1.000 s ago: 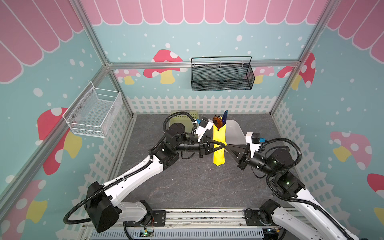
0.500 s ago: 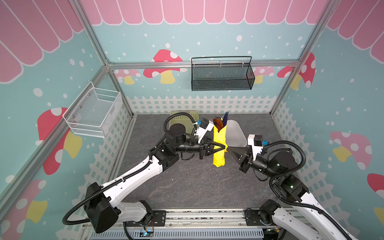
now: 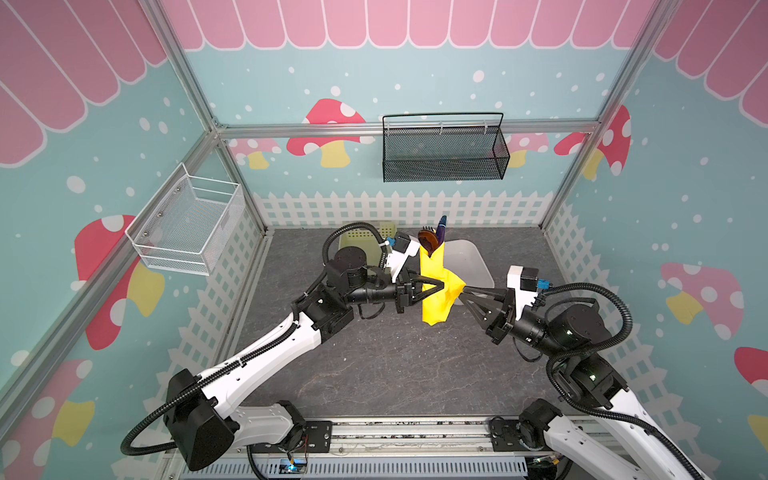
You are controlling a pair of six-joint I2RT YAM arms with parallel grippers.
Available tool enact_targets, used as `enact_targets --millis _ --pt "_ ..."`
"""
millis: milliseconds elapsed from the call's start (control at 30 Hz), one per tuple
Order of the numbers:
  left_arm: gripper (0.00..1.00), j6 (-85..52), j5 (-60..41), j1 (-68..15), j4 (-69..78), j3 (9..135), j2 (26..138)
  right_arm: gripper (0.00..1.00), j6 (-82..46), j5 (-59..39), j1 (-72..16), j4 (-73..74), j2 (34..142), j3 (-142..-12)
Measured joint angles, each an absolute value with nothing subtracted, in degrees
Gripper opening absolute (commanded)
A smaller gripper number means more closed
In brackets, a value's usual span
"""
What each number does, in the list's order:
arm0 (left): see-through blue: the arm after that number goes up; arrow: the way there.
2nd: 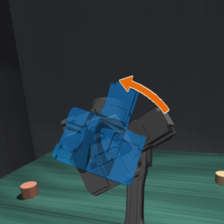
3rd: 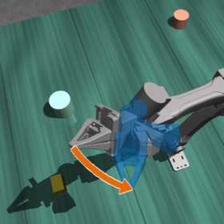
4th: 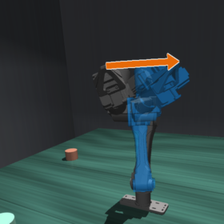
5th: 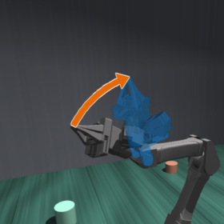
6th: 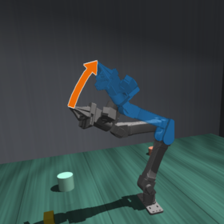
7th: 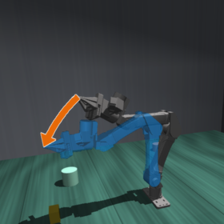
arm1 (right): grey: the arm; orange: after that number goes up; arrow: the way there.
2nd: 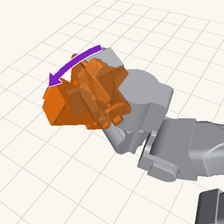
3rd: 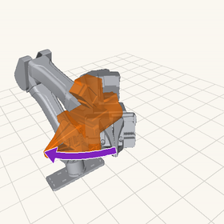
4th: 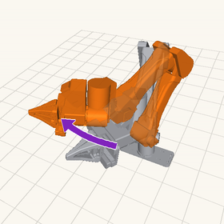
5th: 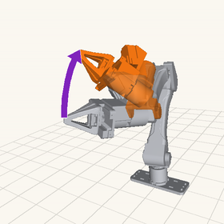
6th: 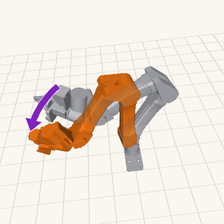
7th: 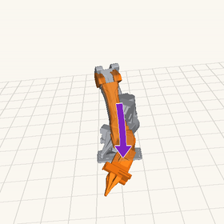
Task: Place the utensils on the paper napkin and roll it up
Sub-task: 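Move the right gripper back to grasp the napkin-wrapped bundle below the left gripper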
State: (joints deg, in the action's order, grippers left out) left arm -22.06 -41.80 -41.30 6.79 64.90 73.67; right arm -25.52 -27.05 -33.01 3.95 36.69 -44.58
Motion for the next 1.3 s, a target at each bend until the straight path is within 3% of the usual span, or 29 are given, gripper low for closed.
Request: enact_targets --millis 367,700,1300 --pt "0.08 -22.0 -41.1 -41.3 6.5 66.6 74.8 0.31 -26.4 -28.1 -33.0 3.9 39.5 -44.6" --pt "0.08 -22.1 -41.1 -41.3 6.4 66.6 74.8 0.44 -27.8 -31.4 -33.0 6.4 43.1 -44.6" --pt "0.08 -22.1 -41.2 -41.3 6.7 66.6 74.8 0.45 -27.0 -29.6 -33.0 7.3 47.0 -45.5"
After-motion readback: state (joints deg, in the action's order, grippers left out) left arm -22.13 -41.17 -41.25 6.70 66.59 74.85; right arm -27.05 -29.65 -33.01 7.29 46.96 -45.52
